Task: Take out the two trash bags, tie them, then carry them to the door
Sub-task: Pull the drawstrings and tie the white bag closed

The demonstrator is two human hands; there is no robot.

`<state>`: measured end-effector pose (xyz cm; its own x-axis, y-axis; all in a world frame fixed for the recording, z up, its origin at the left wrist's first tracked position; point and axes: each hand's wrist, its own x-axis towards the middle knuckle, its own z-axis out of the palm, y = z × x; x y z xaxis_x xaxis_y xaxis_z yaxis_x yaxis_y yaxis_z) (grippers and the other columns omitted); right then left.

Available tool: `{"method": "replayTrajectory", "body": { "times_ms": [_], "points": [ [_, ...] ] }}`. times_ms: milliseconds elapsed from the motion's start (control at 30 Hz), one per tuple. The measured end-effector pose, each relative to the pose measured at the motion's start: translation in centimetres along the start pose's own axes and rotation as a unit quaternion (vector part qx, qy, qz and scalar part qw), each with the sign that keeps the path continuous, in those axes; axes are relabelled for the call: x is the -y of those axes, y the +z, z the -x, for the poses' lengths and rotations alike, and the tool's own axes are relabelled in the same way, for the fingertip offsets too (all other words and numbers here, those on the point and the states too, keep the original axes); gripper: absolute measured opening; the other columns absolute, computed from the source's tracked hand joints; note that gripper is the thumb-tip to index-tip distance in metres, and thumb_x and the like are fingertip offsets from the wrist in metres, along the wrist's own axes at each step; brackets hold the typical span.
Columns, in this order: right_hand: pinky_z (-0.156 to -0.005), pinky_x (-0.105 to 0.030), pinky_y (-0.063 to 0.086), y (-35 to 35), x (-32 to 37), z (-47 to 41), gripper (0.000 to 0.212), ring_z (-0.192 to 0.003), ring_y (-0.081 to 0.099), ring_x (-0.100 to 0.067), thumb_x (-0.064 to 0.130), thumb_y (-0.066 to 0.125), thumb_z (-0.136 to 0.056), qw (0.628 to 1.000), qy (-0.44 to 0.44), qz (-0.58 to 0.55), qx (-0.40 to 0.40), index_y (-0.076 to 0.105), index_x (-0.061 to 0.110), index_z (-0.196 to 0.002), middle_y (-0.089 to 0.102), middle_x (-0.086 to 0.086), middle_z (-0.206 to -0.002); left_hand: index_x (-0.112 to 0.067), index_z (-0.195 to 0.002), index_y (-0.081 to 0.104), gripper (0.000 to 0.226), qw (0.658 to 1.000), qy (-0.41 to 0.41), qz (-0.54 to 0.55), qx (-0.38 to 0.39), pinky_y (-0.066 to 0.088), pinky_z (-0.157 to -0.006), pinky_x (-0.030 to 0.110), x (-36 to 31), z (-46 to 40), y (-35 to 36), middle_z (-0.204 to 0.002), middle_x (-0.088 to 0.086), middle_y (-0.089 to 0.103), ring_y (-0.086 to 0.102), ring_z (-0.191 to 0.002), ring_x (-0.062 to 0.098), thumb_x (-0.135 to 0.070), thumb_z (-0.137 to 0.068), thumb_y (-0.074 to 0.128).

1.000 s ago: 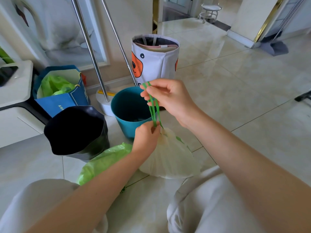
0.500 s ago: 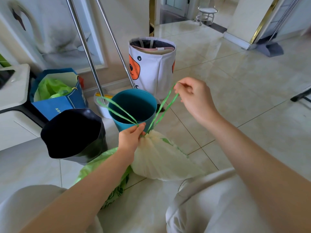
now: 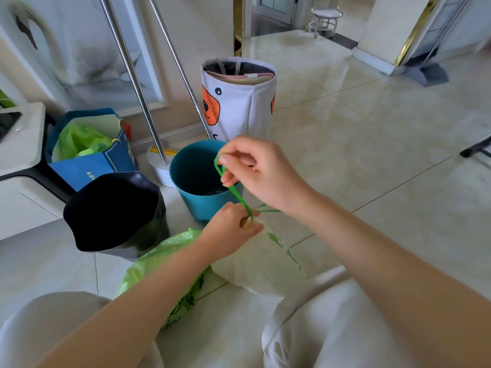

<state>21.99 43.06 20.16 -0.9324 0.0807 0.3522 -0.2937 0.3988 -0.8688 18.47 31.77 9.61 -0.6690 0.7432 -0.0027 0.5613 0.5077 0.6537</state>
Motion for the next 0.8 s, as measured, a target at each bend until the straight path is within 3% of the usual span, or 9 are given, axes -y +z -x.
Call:
{"method": "replayTrajectory", "body": {
  "times_ms": [133, 200, 267, 333, 400, 500, 600, 733, 800],
  "points": [
    [-0.075, -0.032, 0.06, 0.1, -1.1, -0.8, 0.016, -0.078, 0.07, -0.018, 0.003, 0.051, -0.094, 0.999, 0.035, -0.003, 0.036, 0.066, 0.004, -0.099, 0.066, -0.002, -0.08, -0.005, -0.066, 0.061, 0.04, 0.997, -0.047, 0.064, 0.016, 0.036, -0.056, 0.024, -0.1, -0.2, 0.4, -0.061, 0.001, 0.049, 0.044, -0.057, 0.014, -0.032, -0.094, 0.055],
    [-0.075, -0.029, 0.059, -0.2, -2.1, -1.1, 0.019, -0.08, 0.069, -0.018, 0.004, 0.05, -0.094, 0.997, 0.07, 0.022, 0.039, 0.066, 0.007, -0.105, 0.067, -0.004, -0.082, -0.017, -0.079, 0.072, 0.029, 0.991, -0.071, 0.112, 0.028, 0.043, -0.063, 0.028, 0.1, -0.2, 0.3, -0.07, 0.003, 0.059, 0.051, -0.064, 0.015, -0.032, -0.095, 0.053],
    [-0.078, -0.032, 0.057, -0.5, -3.3, -1.3, 0.021, -0.08, 0.068, -0.019, 0.006, 0.052, -0.093, 0.991, 0.104, 0.069, 0.043, 0.064, 0.008, -0.11, 0.066, -0.001, -0.08, -0.035, -0.069, 0.067, 0.029, 0.984, -0.087, 0.15, 0.035, 0.049, -0.073, 0.032, 0.1, 0.0, 0.1, -0.082, 0.005, 0.069, 0.059, -0.073, 0.018, -0.031, -0.095, 0.054],
    [-0.085, -0.034, 0.053, -0.9, -4.5, -1.2, 0.025, -0.085, 0.066, -0.019, 0.017, 0.055, -0.093, 0.978, 0.149, 0.131, 0.071, 0.06, 0.012, -0.117, 0.067, 0.001, -0.083, -0.039, -0.057, 0.061, 0.039, 0.98, -0.101, 0.168, 0.035, 0.05, -0.075, 0.036, 0.2, 0.0, -0.1, -0.087, 0.008, 0.072, 0.06, -0.074, 0.018, -0.029, -0.094, 0.055],
    [-0.087, -0.035, 0.05, -1.2, -5.4, -0.5, 0.024, -0.089, 0.064, -0.018, 0.03, 0.054, -0.093, 0.953, 0.188, 0.198, 0.134, 0.061, 0.018, -0.112, 0.069, -0.001, -0.091, -0.032, -0.05, 0.059, 0.044, 0.976, -0.116, 0.18, 0.032, 0.05, -0.075, 0.035, 0.3, 0.1, -0.5, -0.094, 0.007, 0.074, 0.06, -0.074, 0.014, -0.029, -0.094, 0.056],
    [-0.069, -0.034, 0.044, -1.4, -6.3, 0.9, 0.028, -0.068, 0.055, -0.017, 0.038, 0.048, -0.095, 0.915, 0.214, 0.253, 0.229, 0.056, 0.019, -0.076, 0.061, 0.001, -0.074, -0.009, -0.062, 0.06, 0.036, 0.964, -0.144, 0.218, 0.043, 0.049, -0.08, 0.023, 0.7, 0.1, -1.0, -0.095, -0.007, 0.073, 0.063, -0.084, 0.001, -0.026, -0.093, 0.057],
    [-0.072, -0.033, 0.048, -1.8, -6.7, 1.5, 0.034, -0.06, 0.061, -0.014, 0.033, 0.044, -0.097, 0.901, 0.25, 0.235, 0.265, 0.061, 0.007, -0.085, 0.068, -0.003, -0.078, -0.005, -0.067, 0.065, 0.034, 0.959, -0.171, 0.223, 0.041, 0.047, -0.074, 0.024, 1.1, -0.1, -1.3, -0.076, -0.001, 0.069, 0.059, -0.073, 0.009, -0.027, -0.091, 0.059],
    [-0.066, -0.029, 0.047, -2.4, -6.3, 1.7, 0.022, -0.06, 0.055, -0.011, 0.033, 0.054, -0.093, 0.891, 0.274, 0.219, 0.29, 0.067, 0.016, -0.093, 0.063, 0.005, -0.069, -0.012, -0.062, 0.066, 0.033, 0.958, -0.175, 0.225, 0.043, 0.049, -0.077, 0.03, 1.5, -0.1, -1.4, -0.081, 0.007, 0.07, 0.053, -0.071, 0.016, -0.029, -0.09, 0.061],
    [-0.064, -0.028, 0.042, -2.8, -6.1, 1.5, 0.018, -0.062, 0.049, -0.015, 0.027, 0.056, -0.092, 0.895, 0.276, 0.204, 0.285, 0.07, 0.017, -0.091, 0.056, 0.0, -0.068, -0.02, -0.064, 0.072, 0.028, 0.953, -0.162, 0.251, 0.054, 0.051, -0.083, 0.033, 1.8, 0.0, -1.4, -0.091, 0.011, 0.073, 0.054, -0.075, 0.016, -0.026, -0.09, 0.062]
  ]
}}
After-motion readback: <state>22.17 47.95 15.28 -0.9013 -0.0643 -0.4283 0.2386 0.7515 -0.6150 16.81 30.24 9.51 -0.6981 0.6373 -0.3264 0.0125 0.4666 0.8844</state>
